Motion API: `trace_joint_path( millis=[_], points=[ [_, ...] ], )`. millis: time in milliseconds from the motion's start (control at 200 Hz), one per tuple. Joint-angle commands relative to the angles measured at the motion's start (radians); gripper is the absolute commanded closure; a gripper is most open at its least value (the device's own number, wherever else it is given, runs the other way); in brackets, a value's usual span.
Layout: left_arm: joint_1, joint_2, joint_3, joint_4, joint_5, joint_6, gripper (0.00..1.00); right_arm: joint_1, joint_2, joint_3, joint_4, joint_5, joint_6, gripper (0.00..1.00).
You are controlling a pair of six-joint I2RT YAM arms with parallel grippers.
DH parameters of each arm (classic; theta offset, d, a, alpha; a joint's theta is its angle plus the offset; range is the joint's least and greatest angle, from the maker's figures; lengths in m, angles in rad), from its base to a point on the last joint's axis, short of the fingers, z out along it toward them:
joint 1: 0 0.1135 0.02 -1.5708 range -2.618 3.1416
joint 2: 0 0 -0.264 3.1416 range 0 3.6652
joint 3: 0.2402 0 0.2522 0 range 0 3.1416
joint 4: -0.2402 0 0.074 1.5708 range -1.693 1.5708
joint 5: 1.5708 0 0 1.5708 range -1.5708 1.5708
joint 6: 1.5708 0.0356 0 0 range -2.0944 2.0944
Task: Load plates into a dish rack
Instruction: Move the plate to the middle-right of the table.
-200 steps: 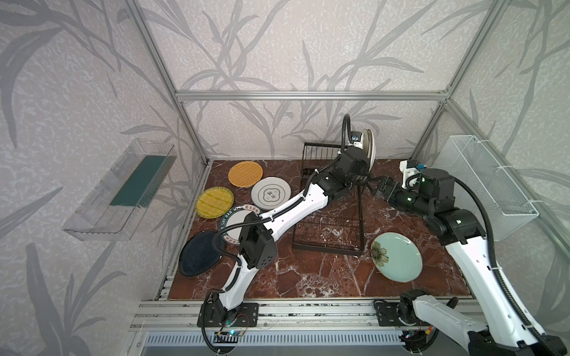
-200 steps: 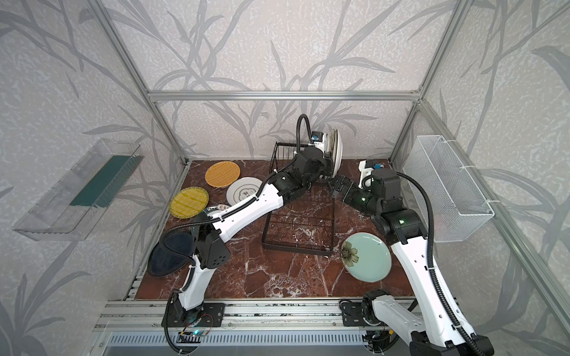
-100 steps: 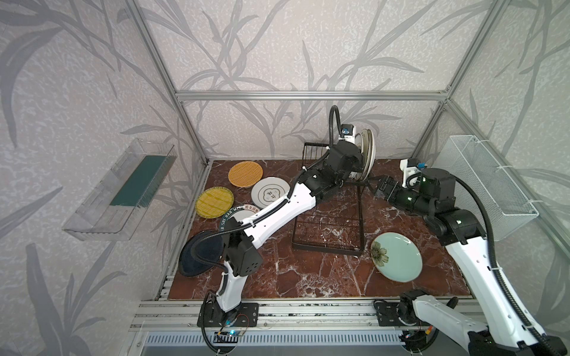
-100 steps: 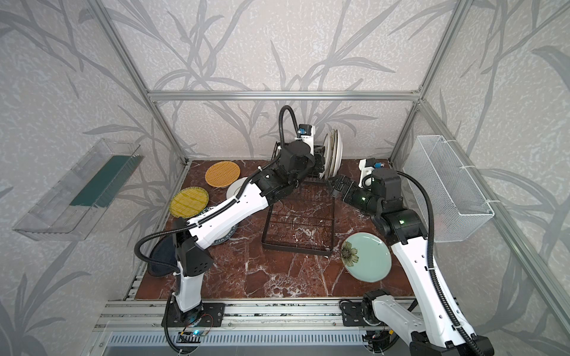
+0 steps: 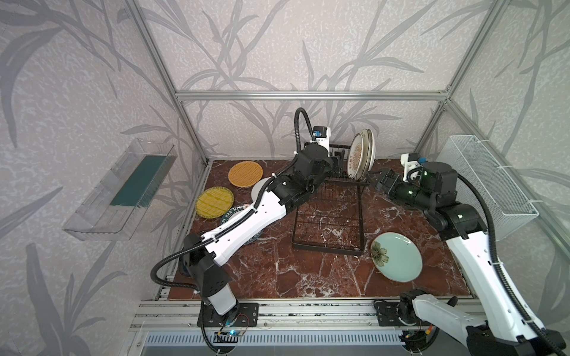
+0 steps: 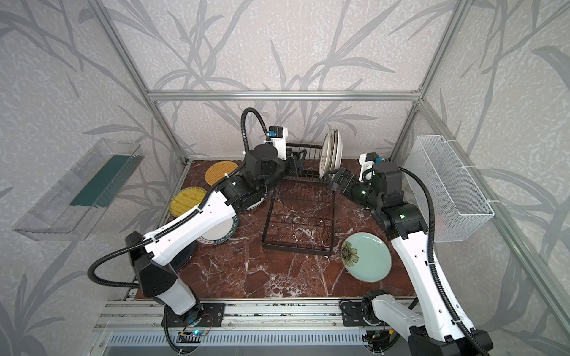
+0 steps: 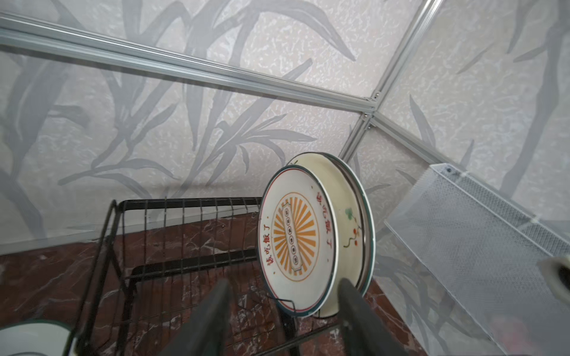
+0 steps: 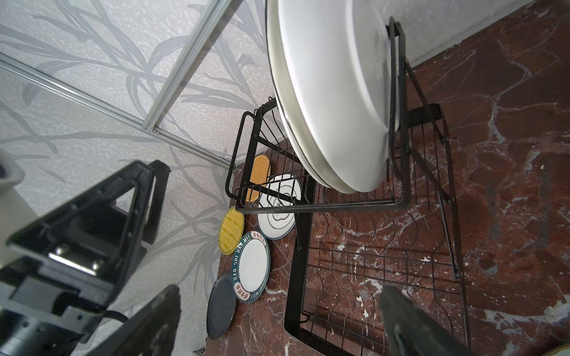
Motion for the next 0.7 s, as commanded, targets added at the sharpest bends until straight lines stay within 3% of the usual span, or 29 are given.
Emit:
trace_joint_path(
  millis=[0, 55, 130, 465, 700],
  points=[
    [0.021, -0.122, -0.129, 0.059, 0.029, 0.000, 0.19, 0.008, 0.009, 0.051, -0.088, 0.012, 0.045, 0.01],
    [0.030, -0.165, -0.191, 0.064, 0.025, -0.001, 0.09, 0.007, 0.007, 0.057, -0.108, 0.017, 0.054, 0.01],
    [0.043, -0.200, -0.234, 0.041, 0.018, -0.006, 0.04, 0.008, -0.005, 0.052, -0.114, 0.008, 0.059, 0.01],
    [0.047, -0.256, -0.279, 0.008, -0.031, -0.008, 0.03, -0.005, -0.043, 0.035, -0.119, -0.023, 0.046, 0.01],
    [0.048, -0.263, -0.293, -0.004, -0.022, -0.021, 0.03, -0.009, -0.118, 0.028, -0.155, 0.084, 0.031, 0.01]
  ],
)
